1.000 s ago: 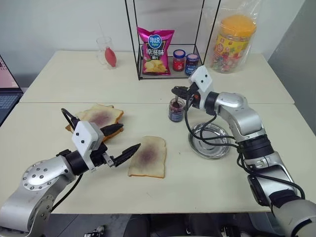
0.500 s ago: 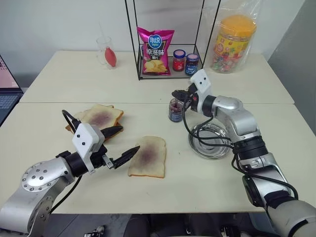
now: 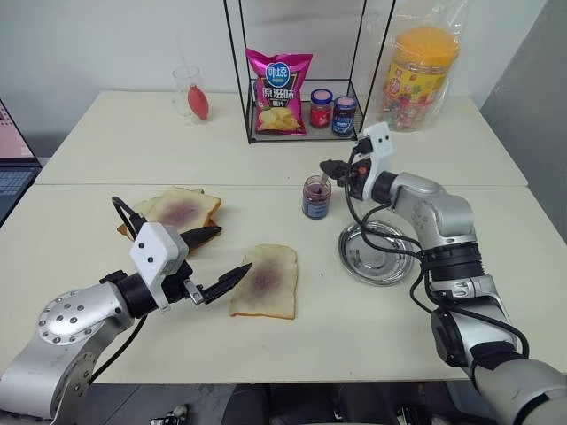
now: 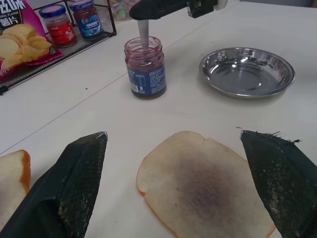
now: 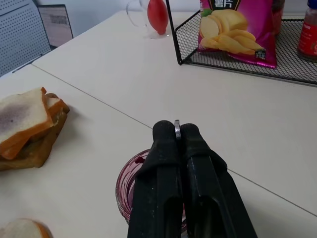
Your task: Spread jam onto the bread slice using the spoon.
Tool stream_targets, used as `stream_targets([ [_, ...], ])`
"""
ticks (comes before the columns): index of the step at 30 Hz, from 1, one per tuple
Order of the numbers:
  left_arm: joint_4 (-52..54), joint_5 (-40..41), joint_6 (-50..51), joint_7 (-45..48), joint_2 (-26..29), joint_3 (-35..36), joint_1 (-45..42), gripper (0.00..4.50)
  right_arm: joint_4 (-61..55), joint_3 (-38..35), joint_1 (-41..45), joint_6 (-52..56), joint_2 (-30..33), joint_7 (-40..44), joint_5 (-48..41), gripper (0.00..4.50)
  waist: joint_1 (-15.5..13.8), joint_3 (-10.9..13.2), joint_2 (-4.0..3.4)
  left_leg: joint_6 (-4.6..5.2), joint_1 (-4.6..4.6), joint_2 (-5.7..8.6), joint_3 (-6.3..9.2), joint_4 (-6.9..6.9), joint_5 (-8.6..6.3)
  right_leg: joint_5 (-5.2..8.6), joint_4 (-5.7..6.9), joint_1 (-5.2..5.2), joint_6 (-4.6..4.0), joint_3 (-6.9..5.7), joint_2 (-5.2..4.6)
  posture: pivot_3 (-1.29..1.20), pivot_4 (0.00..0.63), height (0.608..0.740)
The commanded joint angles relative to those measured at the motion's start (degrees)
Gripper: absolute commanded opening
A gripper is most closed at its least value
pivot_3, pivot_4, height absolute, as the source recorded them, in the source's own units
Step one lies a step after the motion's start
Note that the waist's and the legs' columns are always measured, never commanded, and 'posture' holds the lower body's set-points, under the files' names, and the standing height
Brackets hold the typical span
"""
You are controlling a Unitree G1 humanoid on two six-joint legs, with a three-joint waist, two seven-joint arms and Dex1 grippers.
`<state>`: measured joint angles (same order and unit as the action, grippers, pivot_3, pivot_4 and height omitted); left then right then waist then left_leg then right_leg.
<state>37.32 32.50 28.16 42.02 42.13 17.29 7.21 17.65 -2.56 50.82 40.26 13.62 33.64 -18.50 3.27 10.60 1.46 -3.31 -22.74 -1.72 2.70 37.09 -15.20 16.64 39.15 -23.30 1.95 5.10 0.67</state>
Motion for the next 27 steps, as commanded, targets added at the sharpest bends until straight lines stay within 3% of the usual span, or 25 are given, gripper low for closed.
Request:
stream_targets([
  [1,0.3,-0.4,-1.4,0.4,0.2,0.5,0.1,4.50,-1.7,-3.0,2.6,1.4,-0.2,-1.1,-2.8,0.02,0.0,0.0,0.00,0.00,0.00,0.00,0.00,0.00,0.00,0.00,0.00,0.00,0.00,0.00,0.00,0.00,0.150,0.740],
  [22,-0.8,-1.6,-2.5,1.1,-0.1,-0.5,-0.5,4.50,-0.7,-8.0,4.9,6.6,-1.2,-5.4,-8.7,0.02,0.0,0.0,-0.01,0.00,0.00,0.00,-0.12,0.00,0.00,0.00,0.02,0.00,0.00,-0.01,0.00,0.00,0.150,0.740],
  [27,-0.9,-1.8,-2.8,1.2,0.1,-0.8,-0.5,4.50,-3.4,-2.1,3.5,-0.7,1.1,-1.9,-4.0,0.02,0.0,0.0,-0.01,0.00,0.00,0.00,-0.14,0.00,0.00,0.00,0.02,0.00,0.00,0.00,0.00,0.00,0.150,0.740],
])
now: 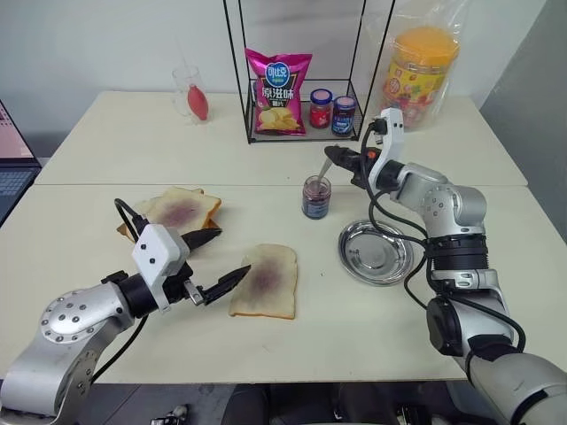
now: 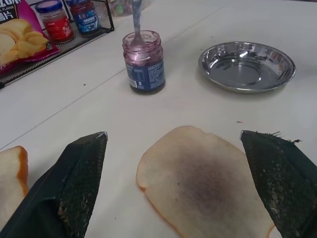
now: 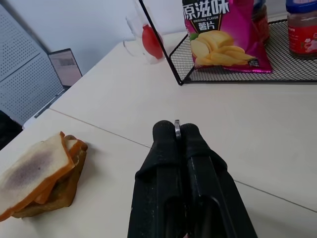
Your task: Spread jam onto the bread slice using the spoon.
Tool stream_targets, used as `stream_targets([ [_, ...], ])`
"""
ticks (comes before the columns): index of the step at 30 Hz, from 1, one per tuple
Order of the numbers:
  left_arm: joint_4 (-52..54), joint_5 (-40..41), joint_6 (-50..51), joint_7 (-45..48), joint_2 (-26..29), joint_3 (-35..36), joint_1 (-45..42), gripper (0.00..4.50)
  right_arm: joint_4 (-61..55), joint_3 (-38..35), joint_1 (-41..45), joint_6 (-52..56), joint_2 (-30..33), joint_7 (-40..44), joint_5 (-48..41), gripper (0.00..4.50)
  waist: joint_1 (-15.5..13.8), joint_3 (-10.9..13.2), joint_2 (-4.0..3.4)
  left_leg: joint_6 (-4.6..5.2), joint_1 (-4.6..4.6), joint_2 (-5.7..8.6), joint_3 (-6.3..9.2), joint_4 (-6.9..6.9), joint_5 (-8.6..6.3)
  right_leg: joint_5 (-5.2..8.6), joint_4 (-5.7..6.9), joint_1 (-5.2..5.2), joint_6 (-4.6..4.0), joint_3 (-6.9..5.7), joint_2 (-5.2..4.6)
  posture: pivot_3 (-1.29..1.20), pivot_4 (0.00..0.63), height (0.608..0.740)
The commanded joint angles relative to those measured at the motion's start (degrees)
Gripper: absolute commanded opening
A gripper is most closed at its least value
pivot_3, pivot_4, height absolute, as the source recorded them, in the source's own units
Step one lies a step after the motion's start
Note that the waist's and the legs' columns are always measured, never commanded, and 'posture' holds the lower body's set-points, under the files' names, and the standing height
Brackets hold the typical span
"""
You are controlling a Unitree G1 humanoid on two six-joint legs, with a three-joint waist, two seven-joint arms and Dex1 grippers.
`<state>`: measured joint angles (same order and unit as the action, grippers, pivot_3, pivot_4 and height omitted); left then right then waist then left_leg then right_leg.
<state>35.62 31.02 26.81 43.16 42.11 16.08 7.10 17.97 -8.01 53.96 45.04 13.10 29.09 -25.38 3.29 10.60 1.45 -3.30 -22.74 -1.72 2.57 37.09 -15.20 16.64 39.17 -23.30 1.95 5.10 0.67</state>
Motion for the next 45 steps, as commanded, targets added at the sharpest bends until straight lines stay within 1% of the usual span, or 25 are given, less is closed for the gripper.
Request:
stream_targets([
  [1,0.8,-0.4,-1.5,0.1,0.1,0.3,-0.4,4.50,-4.3,4.5,0.0,-6.5,1.8,3.0,3.6,0.02,0.0,0.0,0.00,0.00,0.00,0.00,-0.01,0.00,0.00,0.00,0.00,0.00,0.00,0.00,0.00,0.00,0.150,0.740],
  [6,0.5,-0.8,-1.9,0.4,0.0,0.0,-0.4,4.50,-6.1,11.3,-2.2,-14.6,3.3,5.5,9.7,0.02,0.0,0.0,0.00,0.00,0.01,-0.01,0.00,0.00,0.00,0.00,0.01,0.00,0.00,-0.01,0.00,0.00,0.150,0.740],
  [13,0.6,-1.0,-2.1,0.3,-0.1,0.0,0.1,4.50,-5.4,14.4,-4.3,-18.4,3.4,6.7,13.0,0.02,0.0,0.0,0.00,0.00,0.00,-0.01,0.03,0.05,0.00,0.00,0.03,0.00,0.00,0.00,0.00,0.00,0.150,0.740],
  [20,0.9,-1.0,-2.1,0.0,-0.2,-0.3,0.1,4.50,-4.7,15.4,-6.1,-18.5,2.6,6.3,14.4,0.02,0.0,0.0,0.00,0.00,0.01,-0.01,0.07,0.06,0.00,0.00,0.08,0.00,0.00,-0.01,0.00,0.00,0.150,0.740],
  [25,1.0,-1.1,-2.0,-0.1,-0.4,-0.6,0.0,4.50,-4.7,11.4,-6.5,-11.8,0.0,4.7,10.1,0.02,0.0,0.0,0.01,0.00,0.05,0.00,0.14,0.13,0.00,0.00,0.24,0.00,0.00,0.00,0.00,0.00,0.150,0.740],
  [31,1.0,-1.3,-2.1,-0.3,-0.5,-1.0,-0.2,4.50,-3.9,5.3,-4.3,-4.5,-2.0,2.0,4.8,0.02,0.0,0.0,0.01,0.00,0.06,0.02,0.15,0.31,0.00,0.00,0.49,0.00,0.00,-0.03,0.01,0.00,0.150,0.740],
  [39,1.1,-1.4,-2.1,-0.5,-0.7,-1.4,-0.4,4.50,-2.6,-0.4,-1.5,0.7,-3.4,-0.8,0.4,0.02,0.1,0.0,0.00,0.01,0.03,0.02,0.11,0.71,0.00,0.01,0.78,0.00,0.00,-0.01,0.08,0.00,0.150,0.740],
  [45,1.2,-1.4,-2.1,-0.6,-0.7,-1.4,-0.5,4.50,-1.1,-4.2,0.2,3.8,-3.9,-2.6,-2.9,0.02,0.2,0.0,0.00,0.01,0.03,0.02,0.09,0.76,0.00,0.01,0.78,0.01,0.00,0.00,0.09,0.00,0.150,0.740],
])
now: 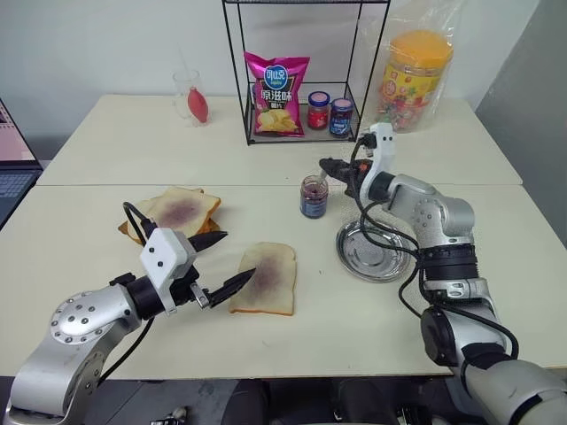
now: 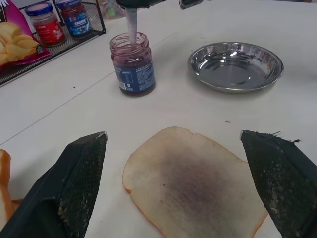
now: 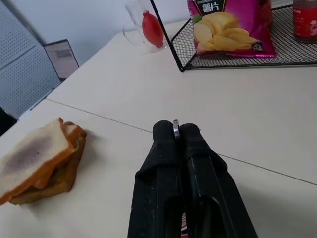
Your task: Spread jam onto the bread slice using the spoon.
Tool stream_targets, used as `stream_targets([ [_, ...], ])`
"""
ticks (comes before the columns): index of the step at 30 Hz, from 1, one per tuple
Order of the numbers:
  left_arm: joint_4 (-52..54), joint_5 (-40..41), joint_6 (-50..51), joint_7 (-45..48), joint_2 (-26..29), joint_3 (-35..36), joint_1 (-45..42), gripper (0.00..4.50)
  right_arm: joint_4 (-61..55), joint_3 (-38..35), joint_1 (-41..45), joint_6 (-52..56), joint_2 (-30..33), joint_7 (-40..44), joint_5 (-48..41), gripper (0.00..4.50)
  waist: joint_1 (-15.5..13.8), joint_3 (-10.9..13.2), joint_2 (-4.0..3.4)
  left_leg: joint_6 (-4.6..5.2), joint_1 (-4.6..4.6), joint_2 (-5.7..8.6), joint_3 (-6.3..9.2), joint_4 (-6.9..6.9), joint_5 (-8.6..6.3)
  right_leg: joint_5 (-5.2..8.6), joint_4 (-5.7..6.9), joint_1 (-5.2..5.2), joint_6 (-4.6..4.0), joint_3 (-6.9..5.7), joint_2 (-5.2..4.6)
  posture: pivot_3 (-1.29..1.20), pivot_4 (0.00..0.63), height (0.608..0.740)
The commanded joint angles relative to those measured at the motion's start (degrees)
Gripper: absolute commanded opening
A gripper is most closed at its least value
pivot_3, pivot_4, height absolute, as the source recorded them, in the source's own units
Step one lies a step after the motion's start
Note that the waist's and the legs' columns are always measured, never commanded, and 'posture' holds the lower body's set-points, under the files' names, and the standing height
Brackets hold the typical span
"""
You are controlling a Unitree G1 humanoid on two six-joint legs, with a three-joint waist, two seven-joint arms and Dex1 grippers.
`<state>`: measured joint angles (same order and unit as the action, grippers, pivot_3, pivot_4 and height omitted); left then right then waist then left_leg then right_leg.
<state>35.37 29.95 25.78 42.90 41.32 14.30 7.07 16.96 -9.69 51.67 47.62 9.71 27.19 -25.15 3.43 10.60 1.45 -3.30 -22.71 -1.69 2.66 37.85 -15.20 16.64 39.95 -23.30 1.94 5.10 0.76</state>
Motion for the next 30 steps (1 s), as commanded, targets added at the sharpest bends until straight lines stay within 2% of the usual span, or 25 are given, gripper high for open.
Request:
stream_targets([
  [1,1.5,-0.3,-1.0,-0.4,0.1,0.4,-0.5,4.50,0.1,-2.7,2.6,1.3,-0.5,-0.9,-3.3,0.02,0.0,0.0,0.00,0.00,0.00,0.00,-0.01,0.00,0.00,0.00,0.00,0.00,0.00,0.00,0.00,0.00,0.150,0.740],
  [30,1.2,-0.3,-0.8,-0.5,0.6,-0.1,-1.4,4.50,3.7,-7.2,4.8,2.7,0.4,-5.2,-7.5,0.02,0.1,0.0,-0.02,0.01,-0.03,-0.01,-0.04,-0.01,0.00,0.01,-0.04,0.00,0.00,0.02,0.02,0.00,0.150,0.740],
])
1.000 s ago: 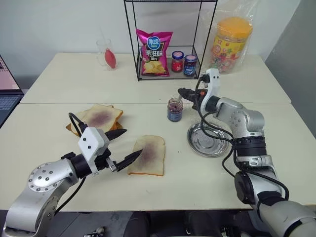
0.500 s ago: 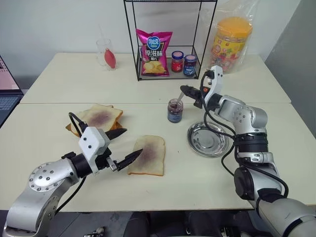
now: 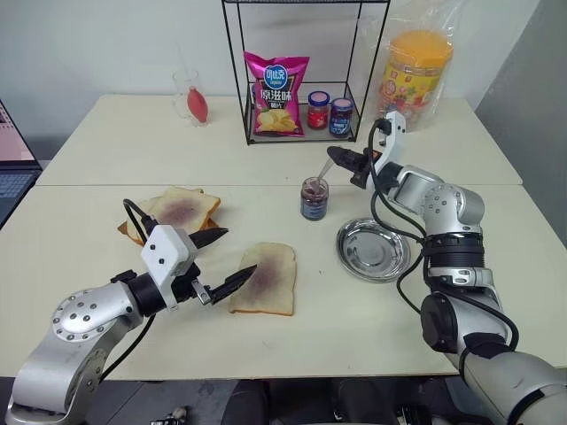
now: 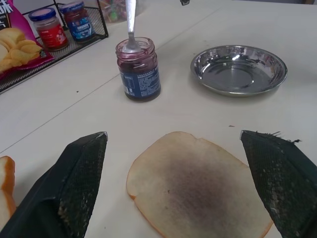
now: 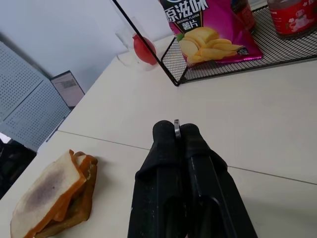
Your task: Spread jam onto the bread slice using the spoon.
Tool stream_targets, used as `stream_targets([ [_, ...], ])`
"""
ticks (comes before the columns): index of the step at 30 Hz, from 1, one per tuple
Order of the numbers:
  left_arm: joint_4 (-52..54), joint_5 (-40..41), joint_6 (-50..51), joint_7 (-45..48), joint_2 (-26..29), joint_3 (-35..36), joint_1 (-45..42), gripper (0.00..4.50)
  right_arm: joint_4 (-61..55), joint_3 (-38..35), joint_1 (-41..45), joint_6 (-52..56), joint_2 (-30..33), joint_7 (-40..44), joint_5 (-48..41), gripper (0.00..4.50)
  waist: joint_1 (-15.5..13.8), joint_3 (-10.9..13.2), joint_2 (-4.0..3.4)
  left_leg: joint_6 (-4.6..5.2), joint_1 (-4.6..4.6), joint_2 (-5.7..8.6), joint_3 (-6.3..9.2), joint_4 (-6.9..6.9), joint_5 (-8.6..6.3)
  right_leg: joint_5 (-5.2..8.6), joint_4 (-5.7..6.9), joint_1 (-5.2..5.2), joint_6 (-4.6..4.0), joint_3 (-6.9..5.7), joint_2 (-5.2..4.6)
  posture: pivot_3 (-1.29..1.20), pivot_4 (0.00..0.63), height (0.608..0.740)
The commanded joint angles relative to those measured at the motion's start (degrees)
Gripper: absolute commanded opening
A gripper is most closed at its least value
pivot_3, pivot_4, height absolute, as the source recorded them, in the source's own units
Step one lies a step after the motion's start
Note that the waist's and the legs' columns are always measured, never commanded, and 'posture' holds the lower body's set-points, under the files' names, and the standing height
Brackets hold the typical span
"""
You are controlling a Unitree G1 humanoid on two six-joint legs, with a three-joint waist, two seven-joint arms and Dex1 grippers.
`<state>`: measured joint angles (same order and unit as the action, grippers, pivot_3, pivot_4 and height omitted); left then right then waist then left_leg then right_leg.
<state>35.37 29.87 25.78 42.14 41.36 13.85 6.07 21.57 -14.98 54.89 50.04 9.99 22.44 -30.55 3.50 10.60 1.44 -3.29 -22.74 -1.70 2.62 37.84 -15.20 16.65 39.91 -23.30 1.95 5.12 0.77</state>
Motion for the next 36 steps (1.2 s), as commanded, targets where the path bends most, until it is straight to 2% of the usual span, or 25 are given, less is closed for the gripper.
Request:
stream_targets([
  [1,1.2,-0.3,-0.8,0.3,0.6,0.4,-0.5,4.50,-0.8,-2.2,1.6,0.6,0.2,-0.7,-2.3,0.02,0.0,0.0,-0.01,0.00,0.00,0.00,0.00,0.00,0.00,0.00,0.00,0.00,0.00,0.00,0.00,0.00,0.150,0.740],
  [14,0.8,-0.7,-1.1,0.7,0.6,0.5,-0.8,4.50,-0.3,-2.9,1.6,1.8,0.6,-1.8,-3.5,0.02,0.0,0.0,-0.02,0.00,-0.02,0.00,-0.01,-0.01,0.00,0.00,-0.04,0.00,0.00,0.01,0.00,0.00,0.150,0.740],
  [24,0.2,-1.4,-1.9,1.5,0.2,0.6,-0.5,4.50,1.2,-7.2,2.7,4.7,-0.4,-6.3,-6.9,0.02,0.2,0.0,-0.02,0.00,-0.03,0.00,-0.01,-0.02,0.00,0.00,-0.05,-0.01,0.00,0.01,0.00,0.00,0.150,0.740],
  [36,-0.3,-1.8,-3.0,1.8,0.0,0.5,0.2,4.50,1.2,-8.2,2.9,5.5,0.0,-7.9,-8.8,0.02,0.3,0.0,-0.03,0.01,-0.06,0.00,-0.02,-0.03,0.00,0.01,-0.11,-0.01,0.01,0.01,0.00,0.00,0.150,0.740],
])
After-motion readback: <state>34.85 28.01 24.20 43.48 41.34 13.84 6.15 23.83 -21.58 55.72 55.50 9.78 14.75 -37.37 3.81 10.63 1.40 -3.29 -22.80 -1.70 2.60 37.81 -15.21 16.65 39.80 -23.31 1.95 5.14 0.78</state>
